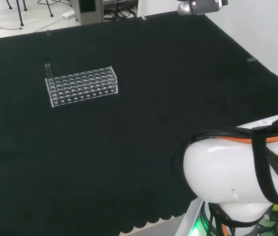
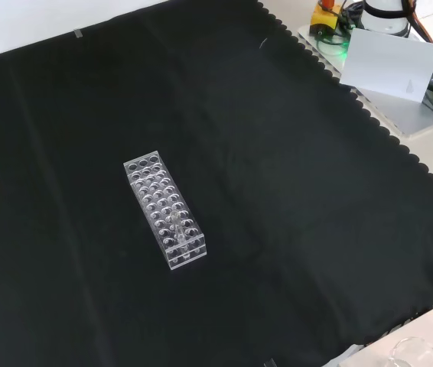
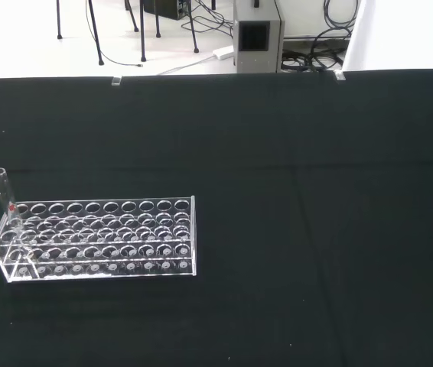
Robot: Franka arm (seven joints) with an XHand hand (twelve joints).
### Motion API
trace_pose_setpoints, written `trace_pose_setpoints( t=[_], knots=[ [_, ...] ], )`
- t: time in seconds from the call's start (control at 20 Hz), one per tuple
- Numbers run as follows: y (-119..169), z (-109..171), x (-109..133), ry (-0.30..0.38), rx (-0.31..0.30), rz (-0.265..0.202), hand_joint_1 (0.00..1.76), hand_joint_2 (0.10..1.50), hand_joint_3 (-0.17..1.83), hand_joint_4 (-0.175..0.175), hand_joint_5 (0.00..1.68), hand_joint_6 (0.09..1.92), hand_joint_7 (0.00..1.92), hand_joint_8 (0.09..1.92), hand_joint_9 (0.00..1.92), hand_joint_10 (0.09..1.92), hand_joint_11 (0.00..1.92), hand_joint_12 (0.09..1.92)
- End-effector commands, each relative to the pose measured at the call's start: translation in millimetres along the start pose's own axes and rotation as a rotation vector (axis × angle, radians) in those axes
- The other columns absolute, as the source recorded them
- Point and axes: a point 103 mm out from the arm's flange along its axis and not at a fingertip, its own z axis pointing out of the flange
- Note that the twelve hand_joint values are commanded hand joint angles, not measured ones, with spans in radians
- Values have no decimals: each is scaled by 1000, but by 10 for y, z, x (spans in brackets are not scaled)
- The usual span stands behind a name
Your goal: Pick up the test tube.
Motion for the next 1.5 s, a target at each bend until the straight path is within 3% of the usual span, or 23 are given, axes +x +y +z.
trace_pose_setpoints(
  t=[0.05,0.15,0.4,1.1,1.5],
  knots=[
    [-1210,-464,-1065,0,-130,165,793,674,572,-81,174,361,349,712,287,878,86,1327],
    [-1308,-507,-1163,5,-143,179,742,702,520,-65,130,185,174,788,143,956,19,1302],
    [-1195,-515,-1113,13,-127,141,728,712,501,-60,123,118,117,824,99,987,0,1296],
    [-333,-570,-433,23,-32,-151,731,710,498,-56,121,99,113,829,103,990,0,1294],
    [5,-590,-223,29,-10,-211,733,709,497,-55,123,91,113,831,107,990,0,1297]
  ],
)
